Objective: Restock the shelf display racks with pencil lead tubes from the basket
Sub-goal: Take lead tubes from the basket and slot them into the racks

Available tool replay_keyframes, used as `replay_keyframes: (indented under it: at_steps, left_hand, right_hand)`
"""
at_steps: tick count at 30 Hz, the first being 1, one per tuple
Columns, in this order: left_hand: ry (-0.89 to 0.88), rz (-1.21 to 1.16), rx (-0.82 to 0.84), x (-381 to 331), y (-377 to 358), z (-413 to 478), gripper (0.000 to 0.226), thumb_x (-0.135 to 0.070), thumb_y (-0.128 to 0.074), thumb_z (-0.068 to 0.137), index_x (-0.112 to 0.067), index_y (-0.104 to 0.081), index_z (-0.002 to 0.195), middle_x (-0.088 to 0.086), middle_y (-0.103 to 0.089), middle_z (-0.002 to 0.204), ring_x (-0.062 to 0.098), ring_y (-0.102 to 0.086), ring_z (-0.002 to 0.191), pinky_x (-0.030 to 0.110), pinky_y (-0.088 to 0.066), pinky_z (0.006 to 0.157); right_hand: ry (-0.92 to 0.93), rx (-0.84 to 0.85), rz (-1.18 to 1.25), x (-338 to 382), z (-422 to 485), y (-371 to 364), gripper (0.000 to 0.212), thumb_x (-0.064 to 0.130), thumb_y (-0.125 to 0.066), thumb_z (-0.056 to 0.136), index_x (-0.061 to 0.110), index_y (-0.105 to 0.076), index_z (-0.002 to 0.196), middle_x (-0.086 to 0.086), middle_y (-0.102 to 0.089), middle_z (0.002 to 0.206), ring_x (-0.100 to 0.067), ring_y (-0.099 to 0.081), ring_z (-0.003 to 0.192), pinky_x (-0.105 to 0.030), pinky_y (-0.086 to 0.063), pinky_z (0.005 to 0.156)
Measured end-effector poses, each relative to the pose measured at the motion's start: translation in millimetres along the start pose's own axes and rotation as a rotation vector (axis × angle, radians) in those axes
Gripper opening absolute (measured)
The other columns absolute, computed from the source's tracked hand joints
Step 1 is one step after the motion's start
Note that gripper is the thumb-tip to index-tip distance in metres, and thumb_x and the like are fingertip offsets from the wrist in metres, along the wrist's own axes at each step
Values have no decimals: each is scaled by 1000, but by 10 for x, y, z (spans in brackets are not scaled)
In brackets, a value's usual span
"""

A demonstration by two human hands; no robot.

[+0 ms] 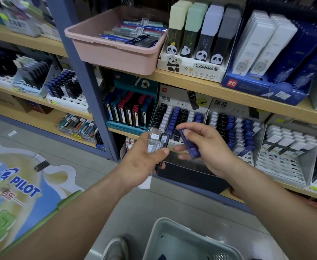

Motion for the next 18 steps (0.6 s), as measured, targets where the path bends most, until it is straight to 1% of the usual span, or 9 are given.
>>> replay_keyframes:
  at_steps: [2, 4, 7, 9, 11, 13, 15, 16, 18]
  left_hand:
    - [18, 8, -8, 2, -6, 6, 34, -20, -62, 98, -24, -48, 129, -6, -66, 92, 6, -64, 65, 29, -51, 59]
    - [20, 8, -19, -2, -15, 10, 33, -20, -62, 98, -23, -49, 128, -5, -66, 94, 6, -64, 65, 29, -51, 59]
    - [11, -16, -33, -20, -31, 12, 34, -21, -62, 98, -21, -48, 128, 0, -66, 100, 4, -64, 63, 31, -50, 60]
    - [4, -28, -39, -30, -40, 16, 34, -22, -63, 97, -21, -49, 128, 4, -67, 105, 5, -64, 64, 36, -53, 64]
    - [3, -42, -49, -33, -60, 24, 39, -22, -65, 97, -19, -48, 131, 7, -68, 107, 8, -65, 66, 41, -54, 66]
    - [15, -50, -60, -28, -83, 27, 44, -20, -64, 97, -17, -45, 136, 4, -68, 104, 7, -64, 62, 35, -51, 59]
    - [11, -43, -63, -21, -102, 29, 39, -19, -64, 97, -17, -47, 132, 0, -67, 99, 6, -63, 60, 33, -48, 57]
    - [8, -36, -66, -13, -104, 35, 36, -19, -64, 97, -17, -48, 130, -1, -67, 96, 6, -62, 59, 33, -48, 57]
    - [9, -18, -78, -4, -95, 48, 38, -19, -64, 97, -17, -48, 131, 0, -66, 95, 8, -61, 59, 31, -47, 54]
  right_hand:
    - [17, 4, -52, -30, -8, 25, 22, 15, -50, 103, 19, -65, 119, -7, -62, 113, -23, -69, 65, -33, -57, 54]
    - [71, -2, -115, -79, -2, 72, 17, 15, -58, 99, 16, -63, 115, -6, -65, 98, -18, -58, 55, -30, -48, 47]
    - [153, -20, -150, -122, 2, 149, 10, 13, -69, 91, 8, -66, 99, 2, -66, 77, -15, -52, 55, -27, -45, 51]
    - [168, -4, -120, -139, -11, 166, 4, 12, -73, 86, 11, -72, 89, 5, -66, 74, -14, -53, 60, -28, -48, 61]
    - [160, 14, -72, -164, -20, 162, 7, 12, -74, 83, 18, -77, 85, 3, -69, 78, -16, -60, 70, -32, -51, 73]
    - [166, 43, -84, -189, -26, 152, 17, 6, -70, 88, 20, -79, 89, -1, -74, 92, -23, -67, 88, -37, -54, 85]
    - [179, 88, -96, -195, -38, 149, 26, -2, -63, 92, 19, -77, 97, -5, -75, 104, -27, -67, 104, -39, -54, 93]
    - [185, 106, -94, -194, -40, 156, 27, -5, -61, 92, 16, -74, 102, -6, -74, 106, -26, -67, 107, -38, -54, 93]
    - [198, 87, -87, -181, -37, 175, 27, -6, -66, 88, 14, -67, 106, -6, -73, 104, -24, -68, 105, -39, -54, 93]
Point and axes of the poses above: each hand's wrist, its own z-axis towards the middle knuckle, its own y-axis out of the back of the hand, x = y × z, the point moved 1 cm from there along z, towards the middle knuckle
